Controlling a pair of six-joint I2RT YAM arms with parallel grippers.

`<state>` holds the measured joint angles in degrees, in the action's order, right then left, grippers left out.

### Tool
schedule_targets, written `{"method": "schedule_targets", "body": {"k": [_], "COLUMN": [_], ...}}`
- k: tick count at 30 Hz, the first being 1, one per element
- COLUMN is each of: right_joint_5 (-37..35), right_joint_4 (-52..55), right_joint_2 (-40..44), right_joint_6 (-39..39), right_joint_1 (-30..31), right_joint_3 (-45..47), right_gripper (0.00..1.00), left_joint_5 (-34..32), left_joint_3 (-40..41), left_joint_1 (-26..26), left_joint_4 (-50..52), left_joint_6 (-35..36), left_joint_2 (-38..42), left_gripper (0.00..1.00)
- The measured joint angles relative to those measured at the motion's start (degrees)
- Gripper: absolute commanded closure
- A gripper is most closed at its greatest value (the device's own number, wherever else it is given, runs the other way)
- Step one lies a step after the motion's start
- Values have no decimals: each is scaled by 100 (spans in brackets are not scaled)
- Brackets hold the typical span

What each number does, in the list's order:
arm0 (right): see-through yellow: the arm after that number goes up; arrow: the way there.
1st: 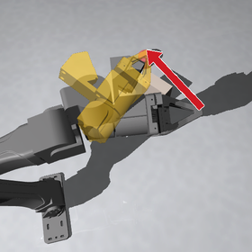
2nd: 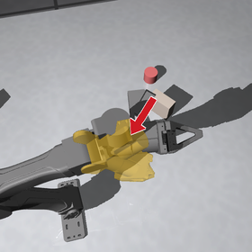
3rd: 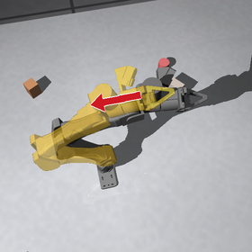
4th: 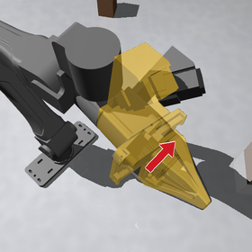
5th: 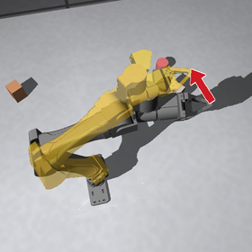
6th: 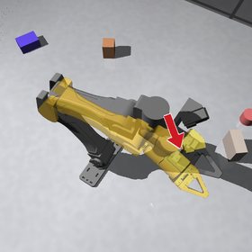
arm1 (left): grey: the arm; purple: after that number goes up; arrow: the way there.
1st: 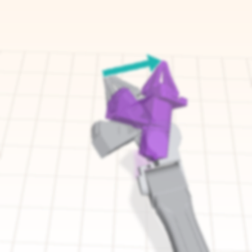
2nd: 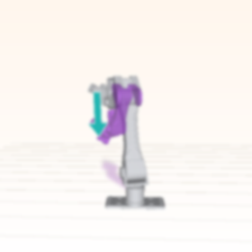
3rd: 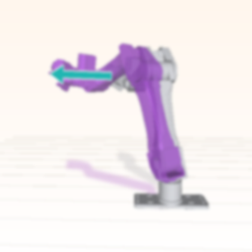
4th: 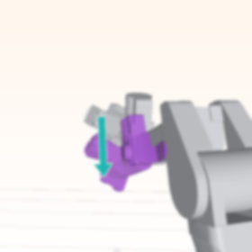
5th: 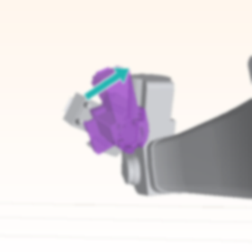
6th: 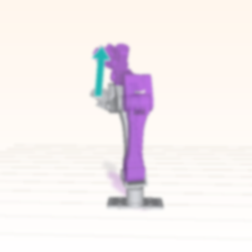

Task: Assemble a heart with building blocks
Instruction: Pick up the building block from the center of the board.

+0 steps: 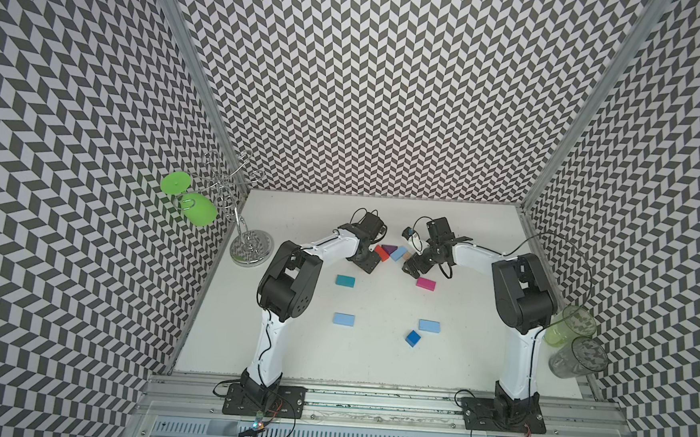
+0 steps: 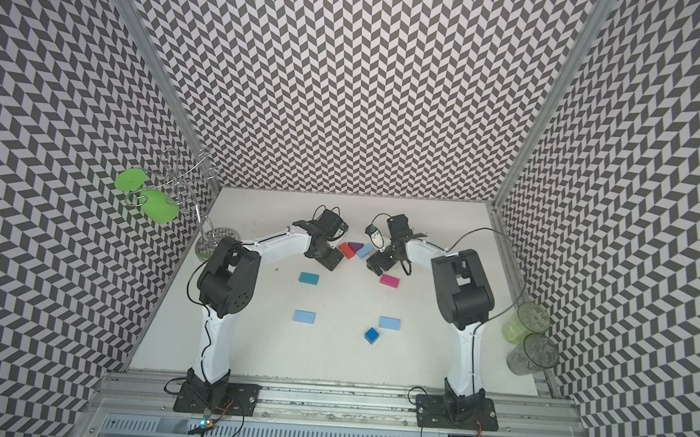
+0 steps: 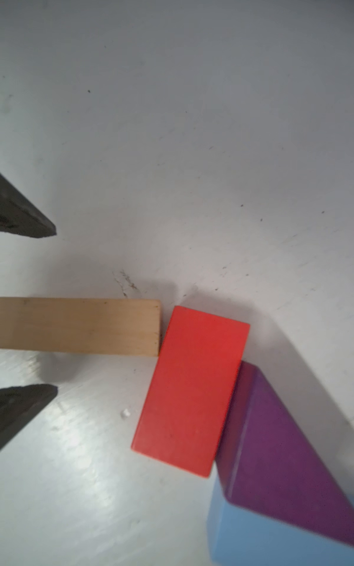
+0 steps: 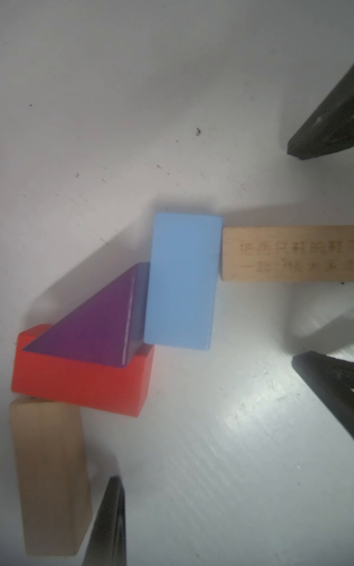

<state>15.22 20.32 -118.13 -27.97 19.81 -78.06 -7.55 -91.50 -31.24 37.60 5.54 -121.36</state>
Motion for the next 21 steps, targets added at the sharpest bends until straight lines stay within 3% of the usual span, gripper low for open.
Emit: {"method": "schedule_targets", "body": {"k": [5,9,15,21], "right_joint_5": [-22,-4,-164,-181], "right_joint_4": [179,188,-184,-302], "right_joint_2": [275,1075,2586,2793], "right_joint_6": [-2,24,50,-247], "right_joint_1": [-4,-92,-229,-236], "right_joint_3": [195,699,1537,2041], "right_gripper": [1,0,1,6], "left_joint_5": [-164,-361,-435,-125], "left_joint_3": [0,61,1069,2586], "left_joint_1": [2,42,81,83], "left_joint_4": [35,72,9,-247], "left_joint_6": [-105,-560,-2024,-3630], "left_joint_2": [509,1104,2260,3169], "left_gripper": [11,8,1,1]}}
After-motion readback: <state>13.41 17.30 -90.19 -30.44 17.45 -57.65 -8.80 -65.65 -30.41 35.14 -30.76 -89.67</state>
